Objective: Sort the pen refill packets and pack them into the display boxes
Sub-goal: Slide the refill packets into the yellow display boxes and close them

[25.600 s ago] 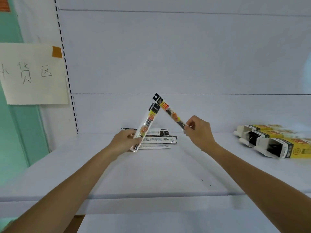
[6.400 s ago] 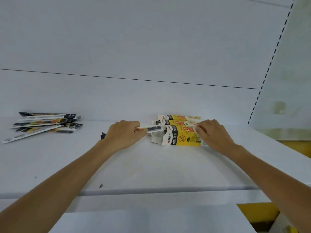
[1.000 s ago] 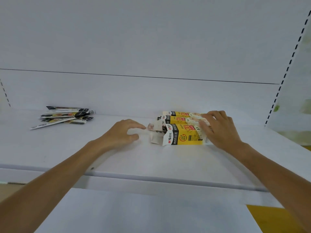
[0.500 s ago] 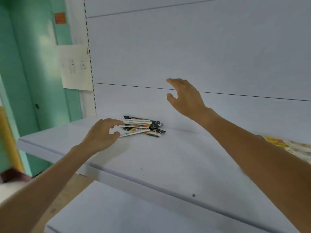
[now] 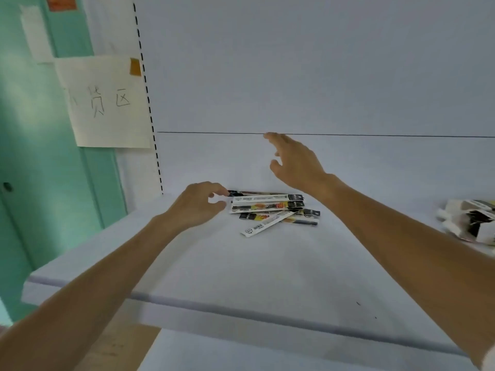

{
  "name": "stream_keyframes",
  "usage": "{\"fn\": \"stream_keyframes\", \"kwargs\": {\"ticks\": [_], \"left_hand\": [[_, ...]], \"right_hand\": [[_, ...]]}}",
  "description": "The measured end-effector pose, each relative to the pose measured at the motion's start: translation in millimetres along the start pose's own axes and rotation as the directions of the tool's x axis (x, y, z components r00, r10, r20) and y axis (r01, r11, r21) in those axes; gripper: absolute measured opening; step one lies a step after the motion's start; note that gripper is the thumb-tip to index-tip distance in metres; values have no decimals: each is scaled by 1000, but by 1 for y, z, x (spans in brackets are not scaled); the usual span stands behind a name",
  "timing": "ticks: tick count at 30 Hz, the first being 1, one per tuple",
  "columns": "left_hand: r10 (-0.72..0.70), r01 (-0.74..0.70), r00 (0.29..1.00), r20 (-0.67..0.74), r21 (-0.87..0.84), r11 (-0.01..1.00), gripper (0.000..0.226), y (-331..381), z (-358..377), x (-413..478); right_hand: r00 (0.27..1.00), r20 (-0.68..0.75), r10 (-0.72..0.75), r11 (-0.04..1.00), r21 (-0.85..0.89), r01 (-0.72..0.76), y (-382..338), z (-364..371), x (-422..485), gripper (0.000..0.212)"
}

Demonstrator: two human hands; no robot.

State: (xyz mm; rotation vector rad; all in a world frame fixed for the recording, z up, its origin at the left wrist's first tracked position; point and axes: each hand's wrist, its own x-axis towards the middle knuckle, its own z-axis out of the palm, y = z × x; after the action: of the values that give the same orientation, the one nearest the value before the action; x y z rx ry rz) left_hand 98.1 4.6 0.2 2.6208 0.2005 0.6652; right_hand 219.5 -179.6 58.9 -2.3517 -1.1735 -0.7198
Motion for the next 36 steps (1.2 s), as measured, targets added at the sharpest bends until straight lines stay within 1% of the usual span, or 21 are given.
{"fn": "stream_keyframes", "kwargs": {"ticks": [2, 3, 5, 7, 9, 11, 13, 15, 18, 20, 22, 23, 24, 27, 29, 30, 31, 33, 34, 35, 36], "left_hand": [[8, -6, 997, 83, -22, 1000, 24, -3, 16, 14], [15, -13, 990, 137, -17, 1000, 26, -4, 25, 20], [58, -71, 964, 259, 43, 997, 30, -4, 42, 31], [81, -112, 930, 360, 67, 991, 31, -4, 54, 39], [94, -152, 923, 374, 128, 980, 31, -6, 60, 45], [130, -208, 939, 317, 227, 951, 23, -7, 61, 49], [197, -280, 937, 290, 280, 918, 21, -6, 58, 51], [240, -337, 919, 312, 311, 889, 25, -2, 55, 51], [222, -337, 910, 350, 311, 889, 26, 4, 49, 46], [207, -294, 916, 345, 224, 929, 30, 6, 48, 42], [125, -129, 931, 343, -10, 992, 42, 10, 47, 36], [90, -55, 931, 354, -106, 993, 45, 14, 46, 34], [77, -23, 923, 376, -146, 989, 44, 17, 44, 32], [84, 35, 876, 475, -235, 971, 21, 25, 41, 27], [77, 56, 886, 457, -271, 961, 12, 26, 40, 22], [63, 57, 912, 406, -277, 959, 12, 25, 40, 19], [40, 62, 940, 340, -283, 957, 12, 24, 41, 16], [2, 67, 976, 219, -303, 951, 10, 21, 42, 9], [-4, 57, 983, 181, -288, 956, 9, 21, 41, 6], [-2, 45, 986, 165, -259, 965, 10, 23, 40, 3], [10, 26, 987, 158, -224, 974, 14, 24, 42, 1]], "right_hand": [[976, 152, 153, 986, 38, -161, 20, 18, -19, 60], [953, 254, 166, 985, 1, -172, 26, 29, -32, 62], [896, 428, 119, 993, -52, -107, 30, 50, -55, 63], [873, 482, 81, 994, 24, -106, 29, 60, -64, 58], [879, 462, 119, 988, 37, -153, 33, 56, -57, 41], [871, 460, 173, 984, -37, -176, 36, 51, -50, 26], [871, 460, 172, 984, -113, -134, 34, 49, -46, 26], [876, 460, 146, 986, -139, -92, 29, 50, -44, 28], [912, 390, 128, 987, -143, -78, 26, 52, -43, 25], [943, 318, 99, 982, -186, -40, 29, 51, -45, 24], [960, 273, 64, 972, -234, 1, 31, 48, -49, 25], [965, 259, 41, 969, -245, 25, 32, 47, -50, 25], [970, 244, 8, 966, -252, 56, 31, 45, -51, 24], [983, 166, -80, 963, -244, 119, 26, 40, -55, 21], [994, 61, -93, 967, -232, 105, 26, 40, -59, 22], [999, 4, -43, 974, -221, 43, 26, 40, -62, 27], [998, -41, 48, 980, -191, -55, 26, 41, -64, 35], [949, -94, 300, 952, -29, -304, 21, 44, -71, 44], [902, -75, 426, 902, 108, -417, 14, 44, -73, 43], [853, -17, 522, 821, 283, -496, 6, 45, -75, 41], [817, 81, 571, 706, 459, -539, -3, 45, -75, 38]]}}
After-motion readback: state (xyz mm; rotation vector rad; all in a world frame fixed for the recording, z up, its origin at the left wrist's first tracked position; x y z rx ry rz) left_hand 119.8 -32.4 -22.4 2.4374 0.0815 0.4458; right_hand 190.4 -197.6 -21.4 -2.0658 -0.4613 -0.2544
